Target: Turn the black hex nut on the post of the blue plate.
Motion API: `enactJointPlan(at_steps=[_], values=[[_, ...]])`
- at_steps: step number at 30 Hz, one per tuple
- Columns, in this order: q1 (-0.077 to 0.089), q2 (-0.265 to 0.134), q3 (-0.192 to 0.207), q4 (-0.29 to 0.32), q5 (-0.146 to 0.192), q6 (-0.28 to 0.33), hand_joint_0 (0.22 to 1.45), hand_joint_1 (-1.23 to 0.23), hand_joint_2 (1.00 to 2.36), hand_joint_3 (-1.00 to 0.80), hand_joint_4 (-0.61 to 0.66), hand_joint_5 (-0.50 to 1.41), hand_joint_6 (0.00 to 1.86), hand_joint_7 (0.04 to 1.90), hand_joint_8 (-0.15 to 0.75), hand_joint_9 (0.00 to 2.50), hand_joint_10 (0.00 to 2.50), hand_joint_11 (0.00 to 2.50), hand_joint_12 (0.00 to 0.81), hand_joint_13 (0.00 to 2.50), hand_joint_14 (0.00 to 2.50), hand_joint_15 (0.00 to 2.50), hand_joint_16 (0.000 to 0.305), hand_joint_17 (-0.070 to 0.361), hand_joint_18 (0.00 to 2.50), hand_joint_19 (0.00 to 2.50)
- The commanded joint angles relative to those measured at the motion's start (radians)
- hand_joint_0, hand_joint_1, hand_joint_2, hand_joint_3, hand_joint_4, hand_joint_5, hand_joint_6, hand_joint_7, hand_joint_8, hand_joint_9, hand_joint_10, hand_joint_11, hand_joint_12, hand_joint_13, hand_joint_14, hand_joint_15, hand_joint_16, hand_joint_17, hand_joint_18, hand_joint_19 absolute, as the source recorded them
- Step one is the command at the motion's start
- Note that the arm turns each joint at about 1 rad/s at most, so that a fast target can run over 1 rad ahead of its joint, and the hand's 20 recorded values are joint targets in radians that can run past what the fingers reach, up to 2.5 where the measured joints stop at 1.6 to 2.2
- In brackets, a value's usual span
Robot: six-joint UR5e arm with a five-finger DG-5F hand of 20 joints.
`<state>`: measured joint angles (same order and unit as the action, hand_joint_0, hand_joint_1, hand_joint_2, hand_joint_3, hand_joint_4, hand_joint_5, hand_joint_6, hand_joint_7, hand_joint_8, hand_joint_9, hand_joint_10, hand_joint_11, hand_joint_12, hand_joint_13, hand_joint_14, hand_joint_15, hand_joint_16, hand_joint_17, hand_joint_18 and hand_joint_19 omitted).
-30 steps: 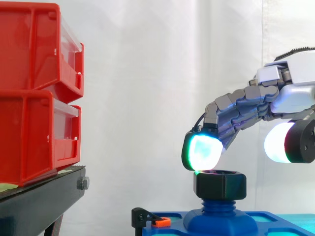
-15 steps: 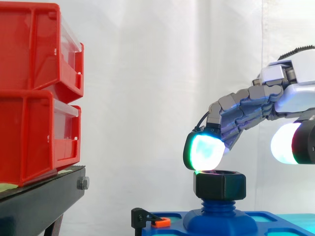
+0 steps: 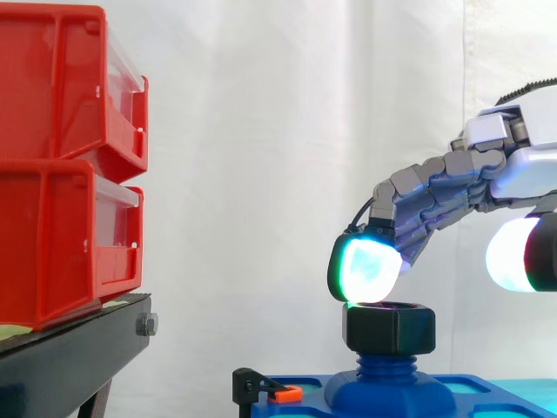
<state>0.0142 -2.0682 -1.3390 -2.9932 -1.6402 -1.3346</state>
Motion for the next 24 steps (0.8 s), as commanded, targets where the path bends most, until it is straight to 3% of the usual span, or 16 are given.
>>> enactJointPlan(at_steps=[1, 24], values=[[0.000, 0.000, 0.000, -0.010, 0.000, -0.001, 0.45, -0.51, 1.00, -0.50, 0.24, -0.20, 0.50, 0.99, 0.266, 0.28, 0.00, 0.09, 0.360, 0.38, 0.01, 0.17, 0.059, 0.134, 0.36, 0.56], [0.004, 0.020, -0.003, -0.052, 0.020, -0.021, 0.45, -0.51, 1.00, -0.50, 0.23, -0.20, 0.50, 0.99, 0.265, 0.28, 0.00, 0.10, 0.357, 0.38, 0.01, 0.17, 0.059, 0.133, 0.36, 0.56]])
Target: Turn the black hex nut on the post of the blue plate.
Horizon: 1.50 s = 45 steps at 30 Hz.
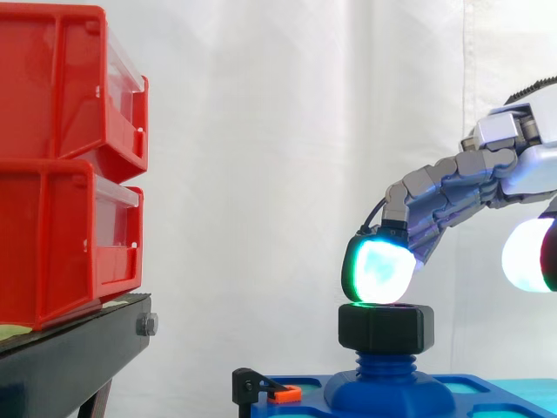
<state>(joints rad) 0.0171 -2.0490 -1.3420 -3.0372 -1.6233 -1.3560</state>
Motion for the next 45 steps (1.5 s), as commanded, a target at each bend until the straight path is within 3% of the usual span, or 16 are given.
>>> enactJointPlan(at_steps=[1, 15, 24, 29, 41, 45], values=[[0.001, 0.001, 0.000, -0.009, 0.005, 0.000, 0.45, -0.51, 1.00, -0.50, 0.23, -0.20, 0.50, 0.99, 0.265, 0.28, 0.00, 0.09, 0.357, 0.38, 0.01, 0.17, 0.059, 0.133, 0.36, 0.56], [0.023, 0.026, 0.000, -0.066, 0.065, -0.003, 0.46, -0.51, 1.00, -0.50, 0.23, -0.20, 0.50, 0.99, 0.266, 0.29, 0.00, 0.09, 0.356, 0.39, 0.01, 0.18, 0.059, 0.133, 0.37, 0.57], [0.035, 0.035, -0.002, -0.072, 0.080, -0.003, 0.46, -0.52, 1.00, -0.50, 0.24, -0.20, 0.50, 0.99, 0.264, 0.28, 0.00, 0.09, 0.356, 0.39, 0.01, 0.17, 0.059, 0.134, 0.37, 0.57], [0.052, 0.047, -0.002, -0.095, 0.112, -0.003, 0.46, -0.52, 1.00, -0.50, 0.23, -0.20, 0.50, 0.99, 0.264, 0.28, 0.00, 0.08, 0.355, 0.39, 0.01, 0.18, 0.059, 0.133, 0.37, 0.57], [0.089, 0.055, -0.002, -0.115, 0.145, 0.012, 0.46, -0.52, 1.00, -0.50, 0.23, -0.20, 0.50, 0.99, 0.263, 0.28, 0.00, 0.08, 0.354, 0.40, 0.01, 0.18, 0.059, 0.133, 0.37, 0.58], [0.095, 0.056, -0.002, -0.112, 0.141, 0.028, 0.46, -0.52, 1.00, -0.50, 0.23, -0.20, 0.50, 0.99, 0.263, 0.28, 0.00, 0.08, 0.355, 0.40, 0.01, 0.18, 0.059, 0.133, 0.37, 0.57]])
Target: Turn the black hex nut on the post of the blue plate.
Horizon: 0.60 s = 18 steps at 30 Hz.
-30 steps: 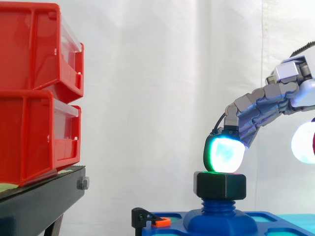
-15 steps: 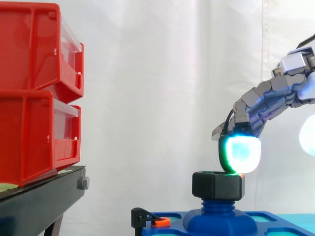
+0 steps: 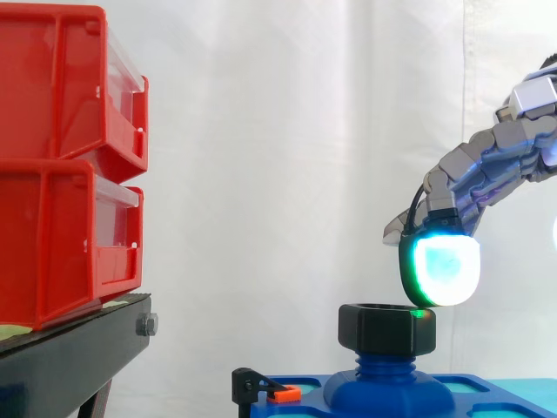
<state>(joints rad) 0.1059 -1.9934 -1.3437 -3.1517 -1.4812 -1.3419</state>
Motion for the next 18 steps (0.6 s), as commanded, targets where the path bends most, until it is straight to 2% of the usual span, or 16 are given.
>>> enactJointPlan(at_steps=[1, 5, 11, 16, 18], values=[[0.006, 0.001, 0.000, 0.002, -0.001, 0.013, 0.46, -0.52, 1.00, -0.50, 0.23, -0.20, 0.50, 0.99, 0.263, 0.29, 0.00, 0.08, 0.355, 0.40, 0.01, 0.18, 0.059, 0.133, 0.37, 0.58], [0.001, 0.001, 0.005, 0.021, -0.004, 0.030, 0.46, -0.52, 1.00, -0.50, 0.23, -0.20, 0.50, 0.99, 0.265, 0.29, 0.00, 0.08, 0.354, 0.40, 0.01, 0.18, 0.059, 0.134, 0.38, 0.58], [-0.003, -0.001, 0.067, 0.028, -0.001, 0.038, 0.46, -0.52, 1.00, -0.50, 0.23, -0.20, 0.50, 0.99, 0.264, 0.29, 0.00, 0.08, 0.354, 0.40, 0.01, 0.18, 0.059, 0.133, 0.38, 0.58], [-0.002, -0.001, 0.074, 0.032, -0.002, 0.063, 0.46, -0.52, 1.00, -0.50, 0.23, -0.20, 0.50, 0.99, 0.264, 0.29, 0.00, 0.08, 0.354, 0.40, 0.01, 0.19, 0.059, 0.133, 0.37, 0.57], [-0.002, -0.002, 0.074, 0.059, -0.007, 0.086, 0.46, -0.52, 1.00, -0.50, 0.23, -0.20, 0.50, 0.98, 0.264, 0.29, 0.00, 0.09, 0.354, 0.40, 0.01, 0.18, 0.059, 0.133, 0.37, 0.57]])
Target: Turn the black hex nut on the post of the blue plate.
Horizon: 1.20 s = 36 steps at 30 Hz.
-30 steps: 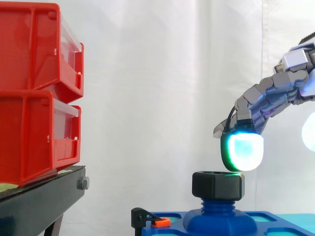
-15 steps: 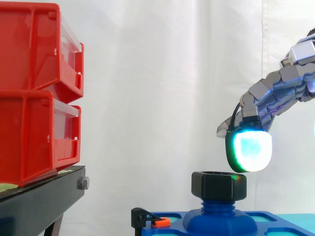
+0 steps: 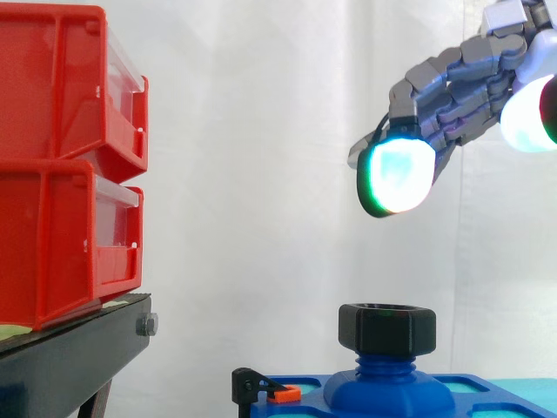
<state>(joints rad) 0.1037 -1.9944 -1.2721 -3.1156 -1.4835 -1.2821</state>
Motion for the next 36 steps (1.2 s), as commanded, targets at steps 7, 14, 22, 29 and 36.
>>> enactJointPlan(at_steps=[7, 14, 22, 29, 36], values=[[0.001, -0.034, 0.002, 0.107, -0.035, 0.056, 0.46, -0.57, 1.00, -0.50, 0.21, -0.22, 0.50, 0.97, 0.257, 0.26, 0.00, 0.09, 0.357, 0.38, 0.01, 0.17, 0.059, 0.133, 0.36, 0.56], [-0.004, -0.095, 0.004, 0.206, -0.072, 0.107, 0.47, -0.85, 1.00, -0.50, 0.17, -0.25, 0.50, 0.90, 0.235, 0.19, 0.00, 0.09, 0.358, 0.29, 0.01, 0.14, 0.059, 0.133, 0.32, 0.50], [-0.007, -0.112, 0.005, 0.267, -0.092, 0.107, 0.43, -0.96, 1.00, -0.50, 0.13, -0.30, 0.50, 0.74, 0.232, 0.10, 0.00, 0.08, 0.373, 0.19, 0.00, 0.07, 0.061, 0.137, 0.30, 0.46], [-0.016, -0.115, 0.004, 0.275, -0.093, 0.079, 0.44, -0.93, 1.00, -0.50, 0.13, -0.30, 0.50, 0.72, 0.230, 0.09, 0.00, 0.06, 0.373, 0.17, 0.00, 0.07, 0.059, 0.133, 0.29, 0.47], [-0.036, -0.165, 0.007, 0.285, -0.109, 0.090, 0.44, -0.86, 1.00, -0.50, 0.16, -0.28, 0.50, 0.75, 0.241, 0.10, 0.00, 0.05, 0.375, 0.19, 0.00, 0.07, 0.059, 0.133, 0.30, 0.48]])
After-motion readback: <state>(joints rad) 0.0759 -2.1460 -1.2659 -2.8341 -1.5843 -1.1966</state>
